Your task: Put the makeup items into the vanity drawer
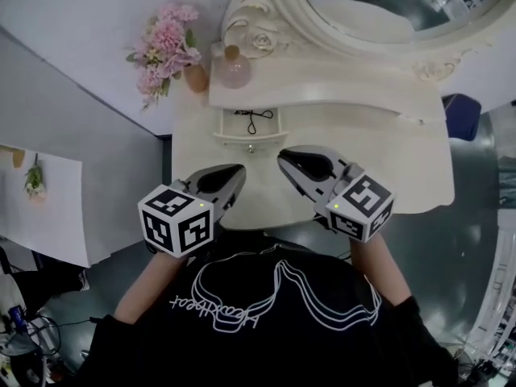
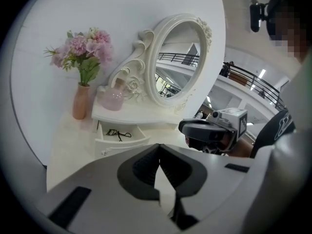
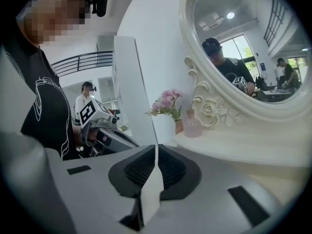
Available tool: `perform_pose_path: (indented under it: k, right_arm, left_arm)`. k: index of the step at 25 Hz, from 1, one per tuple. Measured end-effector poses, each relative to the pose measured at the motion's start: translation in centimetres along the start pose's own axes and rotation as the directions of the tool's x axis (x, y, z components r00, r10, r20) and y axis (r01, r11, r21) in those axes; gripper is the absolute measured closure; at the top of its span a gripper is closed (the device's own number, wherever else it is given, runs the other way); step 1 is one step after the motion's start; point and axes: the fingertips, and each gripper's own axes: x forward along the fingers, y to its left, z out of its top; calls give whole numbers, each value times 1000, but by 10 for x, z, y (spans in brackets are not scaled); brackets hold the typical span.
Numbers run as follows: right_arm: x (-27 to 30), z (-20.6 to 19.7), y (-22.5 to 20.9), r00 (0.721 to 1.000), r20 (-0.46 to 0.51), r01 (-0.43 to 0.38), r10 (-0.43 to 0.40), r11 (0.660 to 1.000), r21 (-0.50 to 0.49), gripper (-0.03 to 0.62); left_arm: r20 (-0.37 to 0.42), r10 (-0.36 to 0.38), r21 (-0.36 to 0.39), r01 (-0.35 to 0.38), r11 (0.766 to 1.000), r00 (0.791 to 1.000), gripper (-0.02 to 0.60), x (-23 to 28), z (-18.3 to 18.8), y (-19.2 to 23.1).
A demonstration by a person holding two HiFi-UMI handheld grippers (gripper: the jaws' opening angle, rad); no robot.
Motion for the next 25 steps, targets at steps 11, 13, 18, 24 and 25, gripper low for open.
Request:
perform_pose_path:
  k: [11, 13, 18, 24, 25]
  right_arm:
    - [-60, -38, -7, 992, 19, 122, -124, 989, 83, 586]
    - [-69, -45, -12, 989, 19, 145, -147, 984, 101, 586]
    - [-88, -61, -27, 979, 10, 200, -204, 970, 141, 586]
    - [-103, -80, -46, 964, -8, 264, -267, 947, 183, 535]
    - [-105, -85, -49, 961, -17, 275, -277, 943, 186, 510]
  left_arm:
    - [-54, -62, 52, 65, 997, 997, 578, 28, -11, -39]
    - [-65, -69, 58, 73, 996, 995, 578, 32, -12, -43]
    - [-87, -81, 64, 87, 994, 993, 578, 42, -15, -47]
    - [-121, -92, 65, 101, 993, 988, 578, 54, -19, -46]
    - [-126, -94, 66, 103, 992, 988, 578, 55, -20, -46]
